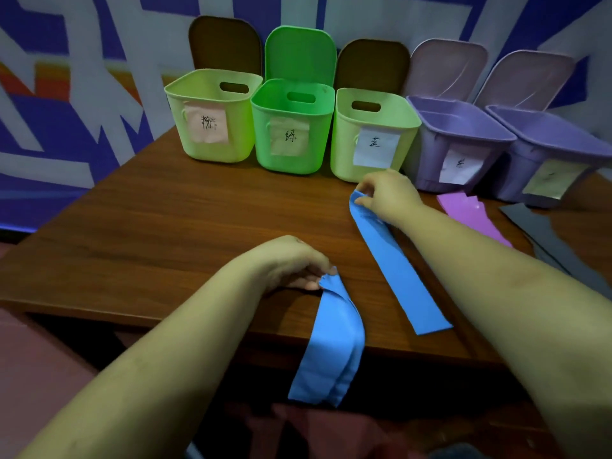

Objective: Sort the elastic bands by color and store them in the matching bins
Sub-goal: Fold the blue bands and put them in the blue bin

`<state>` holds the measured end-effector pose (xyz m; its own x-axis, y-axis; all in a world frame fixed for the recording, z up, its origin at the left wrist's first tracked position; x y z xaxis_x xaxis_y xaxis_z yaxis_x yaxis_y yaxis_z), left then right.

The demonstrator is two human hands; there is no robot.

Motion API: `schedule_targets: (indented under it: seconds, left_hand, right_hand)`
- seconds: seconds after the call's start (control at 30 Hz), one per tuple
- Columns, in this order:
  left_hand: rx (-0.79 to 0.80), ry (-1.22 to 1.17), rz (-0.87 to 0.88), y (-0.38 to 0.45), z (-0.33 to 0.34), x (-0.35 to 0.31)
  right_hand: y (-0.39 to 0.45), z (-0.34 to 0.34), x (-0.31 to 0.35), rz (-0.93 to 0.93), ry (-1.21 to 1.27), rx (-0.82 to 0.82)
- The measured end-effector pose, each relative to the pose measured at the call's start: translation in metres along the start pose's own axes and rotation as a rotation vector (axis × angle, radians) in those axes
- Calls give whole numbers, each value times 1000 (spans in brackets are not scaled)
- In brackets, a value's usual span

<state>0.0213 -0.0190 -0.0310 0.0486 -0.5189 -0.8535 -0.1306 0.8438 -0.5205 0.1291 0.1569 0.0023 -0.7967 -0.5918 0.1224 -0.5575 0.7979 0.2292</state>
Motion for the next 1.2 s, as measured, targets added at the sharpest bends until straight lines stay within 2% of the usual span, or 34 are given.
schedule_targets:
  seconds: [0.07,0.2,0.37,0.47,0.53,0.7,0.9,1.0,1.2]
  left_hand:
    - [-12,2,20,-6,2,1]
    - [5,-83,63,-26,6,4]
    - [24,-129,210,-71,15,6]
    - [-2,-192,236,-97,21,15]
    - [-30,-274,262,-112,22,22]
    - [-42,-472,287,-140,30,38]
    - [-38,-541,289,-147,48,69]
    - [-46,-539,309,-147,52,75]
    - [-98,-495,380,-145,52,71]
  right_hand:
    - [-22,-13,2,11,162,12]
    - [-70,-44,2,-27,273,93]
    - [-135,-96,15,-31,377,347]
    - [-175,-128,35,-50,500,528]
    - [-196,-140,45,-27,614,552]
    - [-227,-118,52,141,849,397]
    - [-254,-58,66,318,1088,84]
    - [-265,-41,79,352,1217,45]
    - [-271,-39,94,341,1263,-17]
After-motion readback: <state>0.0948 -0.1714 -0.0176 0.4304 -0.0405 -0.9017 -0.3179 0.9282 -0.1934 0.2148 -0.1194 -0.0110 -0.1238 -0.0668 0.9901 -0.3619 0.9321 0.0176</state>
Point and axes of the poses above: each hand's wrist, its own y-axis towards the middle knuckle, its own z-axis out of the palm, x = y × z, the point moved 3 cm from there along y, towards the middle knuckle, and after that the axes turned 5 degrees about -y, right-handed, at the moved point
